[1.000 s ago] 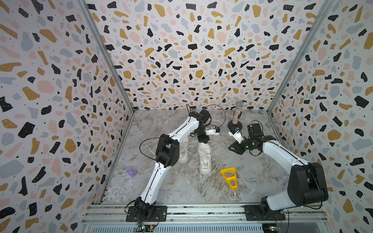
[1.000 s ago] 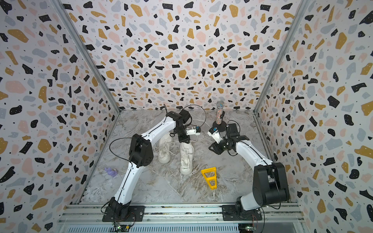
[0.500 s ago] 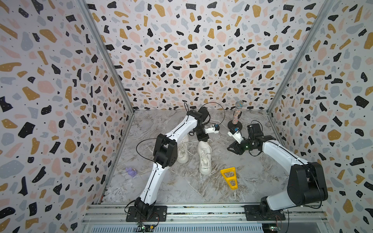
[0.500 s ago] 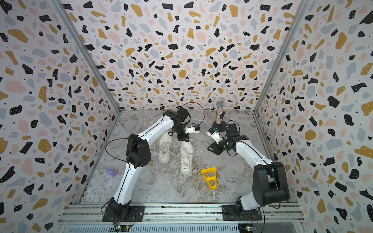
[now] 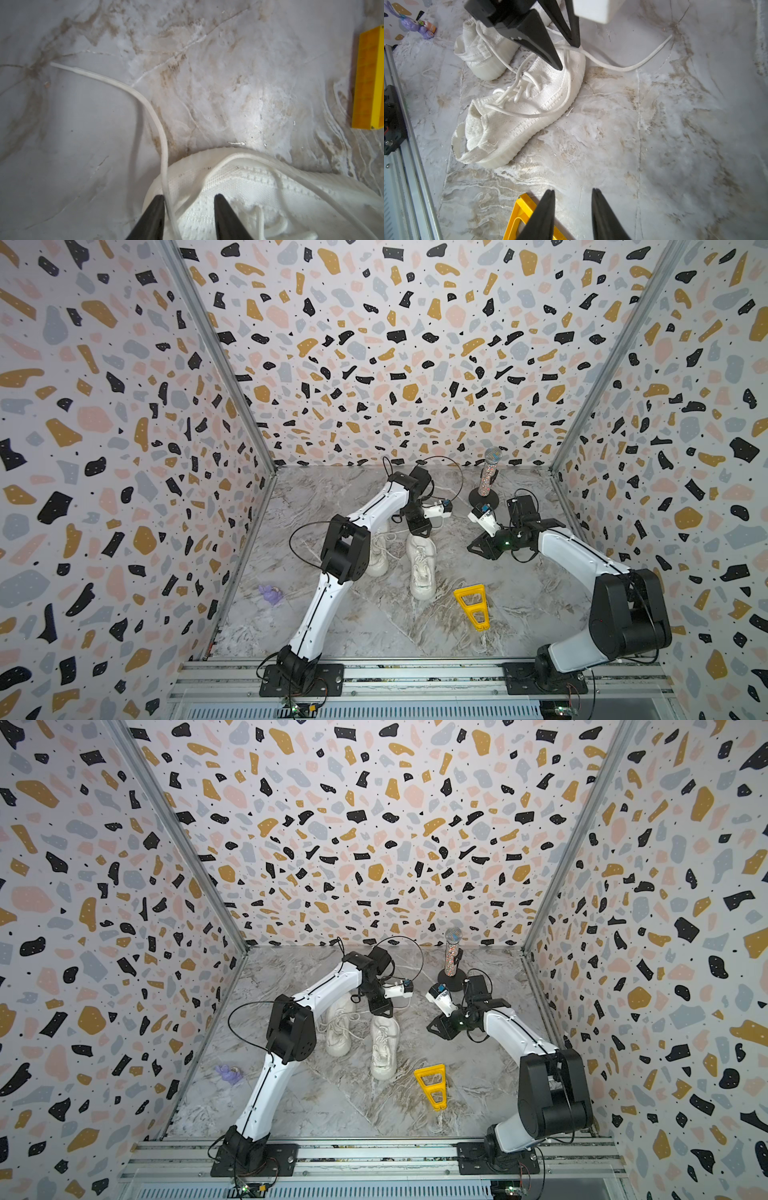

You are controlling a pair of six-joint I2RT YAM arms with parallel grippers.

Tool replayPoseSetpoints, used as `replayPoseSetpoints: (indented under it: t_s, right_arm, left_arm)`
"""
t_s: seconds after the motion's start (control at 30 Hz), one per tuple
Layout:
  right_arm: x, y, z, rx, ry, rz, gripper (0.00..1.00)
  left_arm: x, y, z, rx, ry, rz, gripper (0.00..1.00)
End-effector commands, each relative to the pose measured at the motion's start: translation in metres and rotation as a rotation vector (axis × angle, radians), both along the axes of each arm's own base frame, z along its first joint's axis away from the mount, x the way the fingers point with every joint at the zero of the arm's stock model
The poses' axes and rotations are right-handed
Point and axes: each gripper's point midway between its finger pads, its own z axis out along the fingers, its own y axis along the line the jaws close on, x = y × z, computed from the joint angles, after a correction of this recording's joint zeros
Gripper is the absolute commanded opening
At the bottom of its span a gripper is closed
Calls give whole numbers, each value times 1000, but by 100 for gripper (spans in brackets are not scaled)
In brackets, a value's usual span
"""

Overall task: Tie the shoes
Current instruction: Cross the shoelace with the shoelace.

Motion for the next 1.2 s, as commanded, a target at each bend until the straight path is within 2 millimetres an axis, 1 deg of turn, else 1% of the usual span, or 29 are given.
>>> replayPoseSetpoints:
  t_s: [0.0, 0.1, 0.23, 0.37, 0.57, 0.67, 0.83, 0.9, 0.97, 1.17]
  right_arm:
    - [3, -1, 6, -4, -8, 1, 34]
    - [2, -1, 5, -3, -4, 4, 35]
    - [2, 0, 3, -2, 5, 6, 34]
    - [2, -1, 3, -4, 5, 8, 34]
    - [2, -1, 2, -9, 9, 6, 35]
    - [2, -1, 2, -9, 7, 7, 34]
    - [2, -2, 2, -13, 5, 6, 34]
    - [2, -2, 3, -15, 3, 5, 34]
    - [3, -2, 3, -15, 2, 4, 34]
    - [3, -1, 2, -12, 6, 5, 34]
  left_arm:
    - [-10, 7, 20, -10, -13, -59, 54]
    - [-10, 11, 10, 31, -22, -81, 57]
    - [-4, 12, 2, 61, -42, -91, 57]
    - [2, 10, -5, 77, -54, -94, 55]
    - [3, 5, -16, 79, -38, -95, 53]
    - [3, 3, -20, 74, -29, -90, 49]
    - [2, 2, -26, 77, -12, -90, 47]
    - [1, 4, -29, 86, -9, -94, 42]
    - [1, 5, -31, 94, -10, -93, 34]
    - [0, 4, -20, 75, -8, -75, 9]
